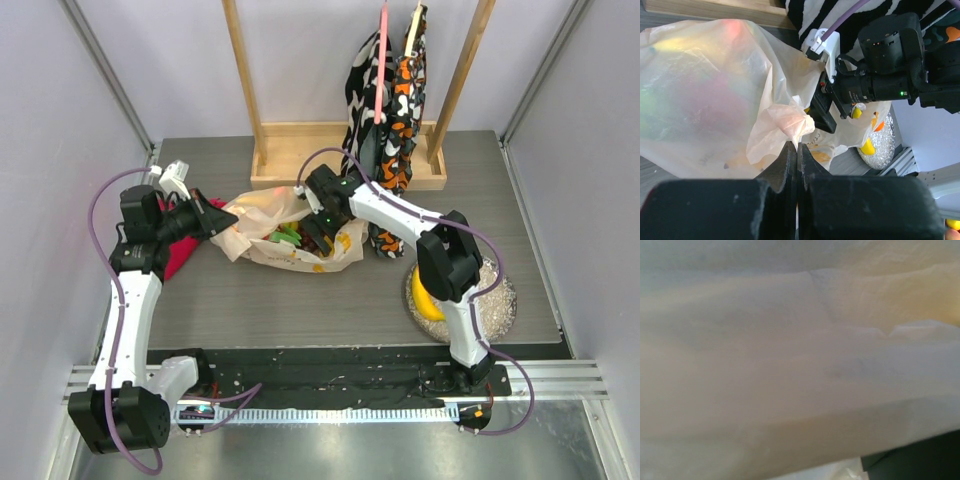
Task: Take the fake fruits out of the plastic bag
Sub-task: Take out the fake fruit from the plastic bag.
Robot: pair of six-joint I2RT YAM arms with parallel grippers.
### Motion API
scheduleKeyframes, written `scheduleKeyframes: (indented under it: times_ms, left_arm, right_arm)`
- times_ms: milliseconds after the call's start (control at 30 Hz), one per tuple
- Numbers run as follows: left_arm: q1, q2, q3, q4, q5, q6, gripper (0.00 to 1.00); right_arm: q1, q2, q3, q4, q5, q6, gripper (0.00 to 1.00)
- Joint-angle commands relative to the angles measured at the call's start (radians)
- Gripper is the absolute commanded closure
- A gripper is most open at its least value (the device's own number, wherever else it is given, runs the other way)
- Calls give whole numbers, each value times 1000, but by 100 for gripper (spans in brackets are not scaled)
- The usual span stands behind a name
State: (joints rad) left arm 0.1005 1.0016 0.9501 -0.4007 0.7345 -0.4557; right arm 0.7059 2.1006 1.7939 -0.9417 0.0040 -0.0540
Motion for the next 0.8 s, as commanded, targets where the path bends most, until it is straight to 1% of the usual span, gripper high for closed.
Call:
scheduleKeyframes:
  times_ms: [0,33,100,133,200,233,267,333,400,433,500,633,767]
  left_arm:
    - [5,-8,15,36,11,12,100]
    - [4,-12,13,36,11,12,100]
    - [5,-14,9,34,9,12,100]
    - [7,-15,7,36,9,12,100]
    - [7,-17,4,36,8,12,100]
    - [7,-15,4,36,8,12,100]
    - [5,-15,4,39,8,11,100]
    - [5,-9,1,46,9,6,100]
    - [5,-3,1,60,13,-4,100]
    - [7,-3,-1,66,16,-8,100]
    - [5,0,-2,77,14,-14,100]
    - [7,6,-2,88,17,-21,100]
    - [7,14,6,92,17,-26,100]
  right_arm:
    - [4,-34,-28,-16,-33,13,25]
    - [4,-31,-27,-12,-41,3,37]
    - [3,-24,-4,-14,-56,-9,47]
    - [4,-24,10,-16,-85,-27,56]
    - [4,-27,76,-31,-123,-53,69]
    - [4,-36,102,-38,-145,-78,79]
    - [4,-46,145,-48,-156,-92,83]
    - [3,-83,171,-54,-182,-119,90]
    - [4,-115,177,-54,-222,-141,92]
    - [4,-134,171,-48,-234,-144,94]
    - [3,-183,144,-25,-259,-145,95]
    - [4,-231,136,-16,-283,-158,95]
    - [-8,-281,163,-3,-329,-179,95]
